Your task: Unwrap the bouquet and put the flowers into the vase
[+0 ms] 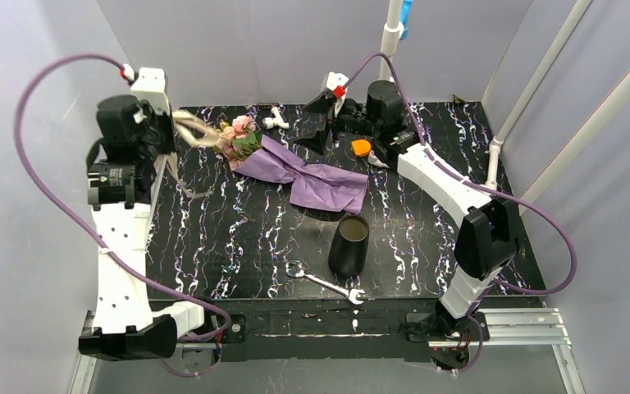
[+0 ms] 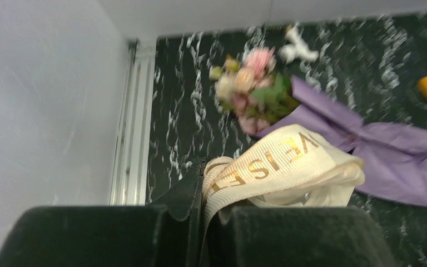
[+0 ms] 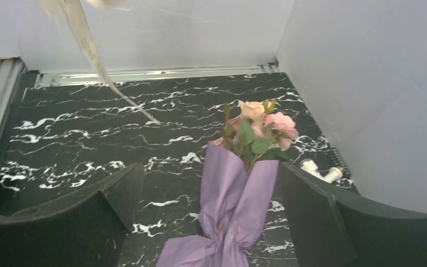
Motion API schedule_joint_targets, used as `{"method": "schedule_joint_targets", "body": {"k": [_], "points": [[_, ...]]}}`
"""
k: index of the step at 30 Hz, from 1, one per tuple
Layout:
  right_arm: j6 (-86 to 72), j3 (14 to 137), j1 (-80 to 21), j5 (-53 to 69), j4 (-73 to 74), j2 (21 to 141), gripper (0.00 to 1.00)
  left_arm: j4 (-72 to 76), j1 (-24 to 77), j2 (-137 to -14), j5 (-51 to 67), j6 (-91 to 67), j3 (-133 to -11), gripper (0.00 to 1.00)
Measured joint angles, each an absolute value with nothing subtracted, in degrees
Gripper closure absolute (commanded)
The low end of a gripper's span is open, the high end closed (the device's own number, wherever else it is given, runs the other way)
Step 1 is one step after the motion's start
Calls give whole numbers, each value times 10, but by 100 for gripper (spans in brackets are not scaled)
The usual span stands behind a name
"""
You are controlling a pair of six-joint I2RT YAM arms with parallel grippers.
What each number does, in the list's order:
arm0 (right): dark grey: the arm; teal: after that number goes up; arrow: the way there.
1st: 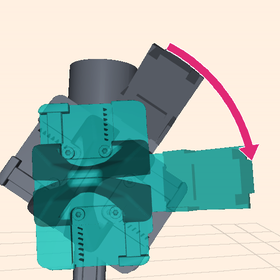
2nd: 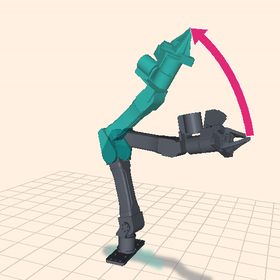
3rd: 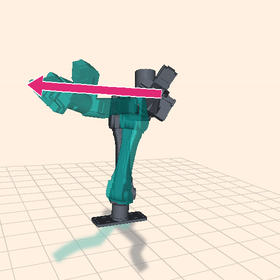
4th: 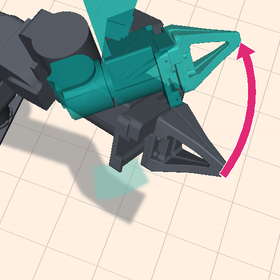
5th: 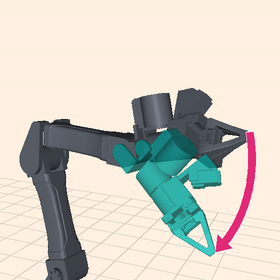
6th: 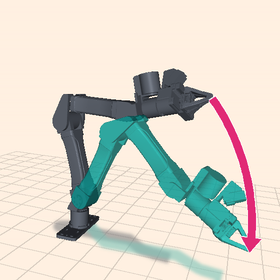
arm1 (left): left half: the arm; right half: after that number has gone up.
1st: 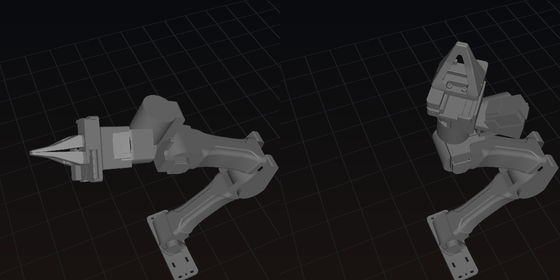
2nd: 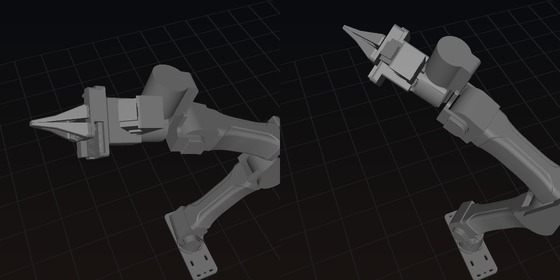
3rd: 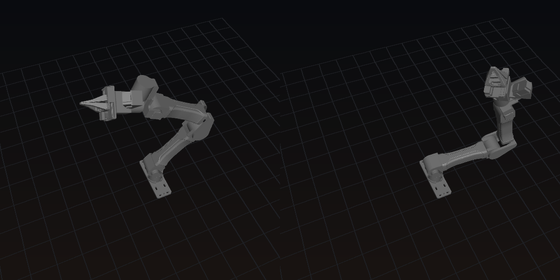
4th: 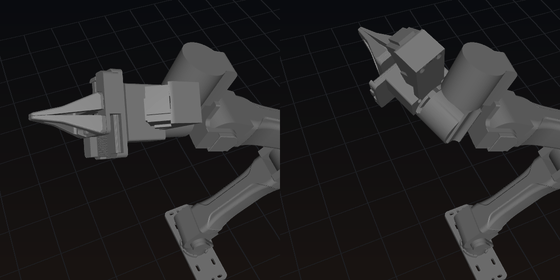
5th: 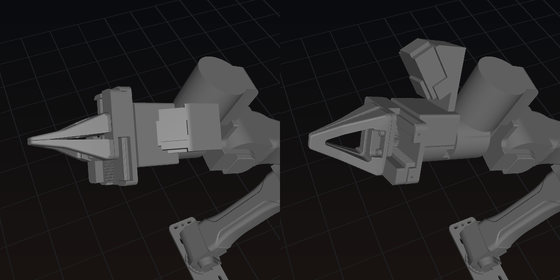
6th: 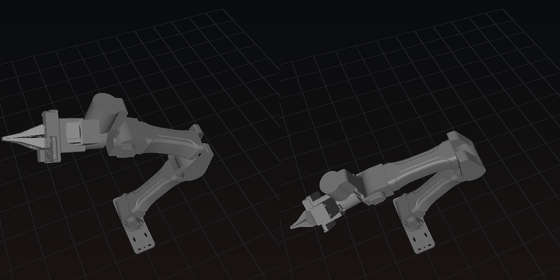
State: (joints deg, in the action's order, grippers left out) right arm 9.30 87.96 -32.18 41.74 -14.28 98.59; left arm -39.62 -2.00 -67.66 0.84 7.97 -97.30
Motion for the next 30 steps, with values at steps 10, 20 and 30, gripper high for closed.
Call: {"method": "schedule_joint_targets", "body": {"k": [10,20,30], "points": [[153,879,-331,434,-43,986,1,-403,-86,-680,-25,149,-653,100],[217,880,-331,409,64,996,2,-395,-149,-745,-3,336,-552,100],[238,897,-331,391,106,1019,2,-567,-193,-697,30,516,-482,100]]}}
